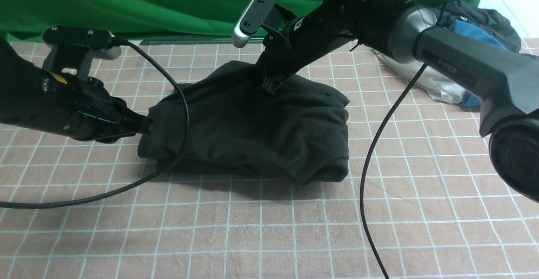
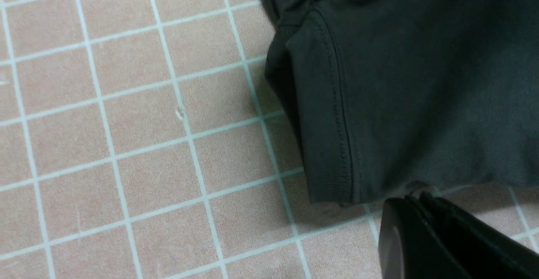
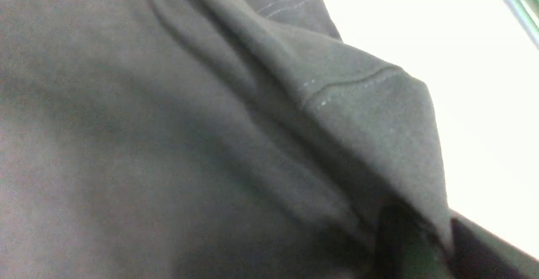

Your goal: Fold a long-sleeved shirt over a pink coffee tablecloth.

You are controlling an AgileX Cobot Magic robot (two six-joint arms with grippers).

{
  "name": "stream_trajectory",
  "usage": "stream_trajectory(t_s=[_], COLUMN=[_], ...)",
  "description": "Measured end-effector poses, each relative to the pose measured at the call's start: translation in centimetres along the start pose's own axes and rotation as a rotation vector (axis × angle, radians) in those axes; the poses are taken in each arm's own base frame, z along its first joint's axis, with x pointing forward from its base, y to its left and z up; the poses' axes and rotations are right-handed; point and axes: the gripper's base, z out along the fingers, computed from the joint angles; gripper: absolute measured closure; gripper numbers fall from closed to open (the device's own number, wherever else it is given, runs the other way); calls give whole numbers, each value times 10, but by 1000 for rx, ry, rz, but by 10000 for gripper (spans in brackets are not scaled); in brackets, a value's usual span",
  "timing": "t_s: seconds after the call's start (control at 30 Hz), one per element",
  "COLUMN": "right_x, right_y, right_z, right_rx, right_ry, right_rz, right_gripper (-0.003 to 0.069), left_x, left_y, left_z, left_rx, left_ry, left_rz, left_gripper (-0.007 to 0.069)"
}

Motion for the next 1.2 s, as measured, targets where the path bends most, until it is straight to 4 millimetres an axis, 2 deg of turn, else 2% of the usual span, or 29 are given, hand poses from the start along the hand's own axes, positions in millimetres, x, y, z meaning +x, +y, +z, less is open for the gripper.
stream_trajectory(t_s=[0.1, 0.13, 0.17, 0.2, 0.27, 0.3, 0.4, 0.43, 0.47, 0.53, 0.57, 0.6, 0.63, 0.7, 0.8, 0.87, 0.93, 0.97, 1.03, 1.07, 1.1, 1.2], right_x=[3, 6, 6, 8, 8, 8, 6, 5, 0, -3, -3, -4, -3, -1, 4, 11, 18, 24, 33, 36, 45, 67], right_y=[-2, -3, -3, -6, -10, -12, -15, -17, -19, -21, -22, -23, -26, -27, -23, -12, -2, 9, 23, 28, 39, 69], right_z=[5, 6, 6, 3, -7, -16, -48, -59, -80, -105, -122, -127, -145, -164, -194, -212, -223, -235, -250, -255, -266, -290], right_rx=[17, 36, 38, 67, 111, 139, 199, 211, 227, 239, 241, 246, 259, 279, 304, 308, 303, 306, 316, 320, 330, 356], right_ry=[4, 29, 33, 69, 124, 164, 280, 301, 317, 337, 357, 356, 367, 364, 361, 369, 385, 384, 368, 363, 349, 307], right_rz=[9, 10, 19, 47, 86, 105, 142, 163, 185, 224, 254, 262, 308, 345, 405, 437, 461, 487, 523, 538, 577, 670], right_gripper=[445, 326, 295, 188, 120, 111, 171, 207, 270, 358, 422, 430, 472, 490, 496, 494, 491, 490, 487, 486, 484, 482], left_x=[0, 0, 0, 0, -1, -2, -9, -11, -13, -14, -10, -9, 1, 16, 49, 77, 96, 116, 137, 142, 155, 175], left_y=[0, 0, 0, 0, -2, -5, -23, -29, -41, -51, -58, -59, -63, -64, -62, -60, -59, -58, -58, -57, -57, -56], left_z=[0, 0, 0, 0, -3, -6, -24, -34, -49, -71, -89, -88, -110, -125, -146, -155, -158, -163, -166, -165, -165, -160], left_rx=[-1, -1, -1, 0, 7, 17, 57, 66, 81, 88, 92, 95, 90, 82, 55, 39, 33, 30, 23, 22, 17, 8], left_ry=[-2, -3, -3, -3, -14, -27, -118, -164, -227, -317, -393, -389, -482, -555, -687, -767, -808, -862, -926, -933, -977, -1020], left_rz=[0, 0, 0, 2, 16, 35, 105, 136, 178, 215, 243, 245, 265, 266, 245, 236, 231, 231, 230, 229, 229, 235], left_gripper=[607, 607, 607, 607, 607, 607, 607, 607, 607, 607, 607, 607, 607, 607, 607, 607, 607, 607, 607, 607, 607, 607])
